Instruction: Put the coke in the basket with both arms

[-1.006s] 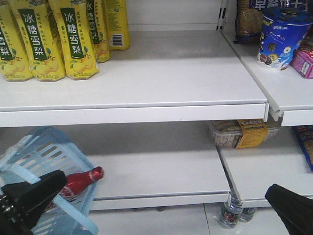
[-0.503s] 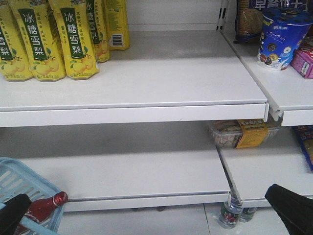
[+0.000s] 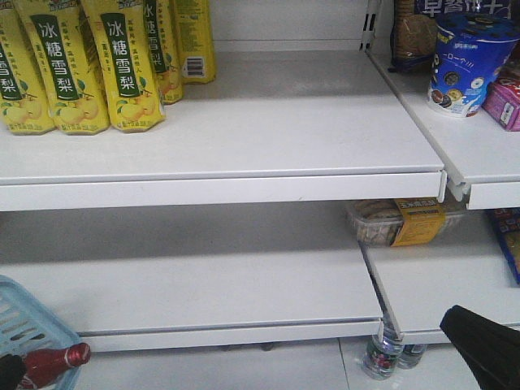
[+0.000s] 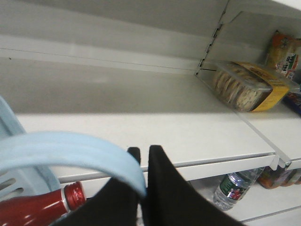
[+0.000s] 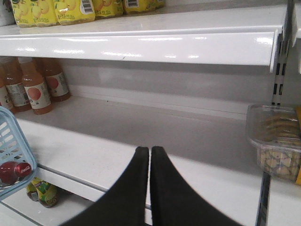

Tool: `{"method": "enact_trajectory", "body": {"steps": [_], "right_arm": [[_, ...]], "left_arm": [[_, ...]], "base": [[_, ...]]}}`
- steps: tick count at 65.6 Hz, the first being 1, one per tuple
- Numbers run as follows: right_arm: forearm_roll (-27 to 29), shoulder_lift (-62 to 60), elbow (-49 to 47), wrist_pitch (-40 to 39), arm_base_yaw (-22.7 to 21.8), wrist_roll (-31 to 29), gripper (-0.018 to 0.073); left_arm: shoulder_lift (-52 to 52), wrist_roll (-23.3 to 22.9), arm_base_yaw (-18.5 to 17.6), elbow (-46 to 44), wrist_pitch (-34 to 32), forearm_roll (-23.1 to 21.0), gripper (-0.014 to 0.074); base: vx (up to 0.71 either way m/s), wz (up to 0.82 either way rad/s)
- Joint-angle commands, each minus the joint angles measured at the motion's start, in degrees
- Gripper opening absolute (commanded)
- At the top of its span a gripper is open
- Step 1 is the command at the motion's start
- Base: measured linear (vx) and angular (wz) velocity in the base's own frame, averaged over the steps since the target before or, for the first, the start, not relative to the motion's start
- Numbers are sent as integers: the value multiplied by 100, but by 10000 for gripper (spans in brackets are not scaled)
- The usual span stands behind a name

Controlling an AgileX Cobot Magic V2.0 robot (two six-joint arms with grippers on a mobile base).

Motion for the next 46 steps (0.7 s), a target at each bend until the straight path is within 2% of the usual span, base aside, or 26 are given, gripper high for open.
{"method": "enact_trajectory", "body": {"steps": [1, 9, 24, 31, 36, 46], "right_arm": [[-261, 37, -163, 109, -11, -19, -5], [-261, 37, -163, 109, -11, -19, -5], [-261, 37, -163, 109, -11, -19, -5], [-261, 37, -163, 109, -11, -19, -5], [-261, 37, -163, 109, -11, -19, -5], [-261, 37, -163, 109, -11, -19, -5]], "left_arm": [[-436, 487, 5, 16, -372, 170, -6], [-880, 894, 324, 16, -61, 170, -6], [-981, 902, 1640, 16, 73, 183, -6], [-981, 902, 2050, 16, 66, 332, -6], [-981, 902, 2173, 16, 66, 379, -6], [-981, 917, 2189, 16, 29, 516, -6]], "base": [[0, 0], [0, 0], [0, 0], [0, 0], [0, 0], [0, 0]]}}
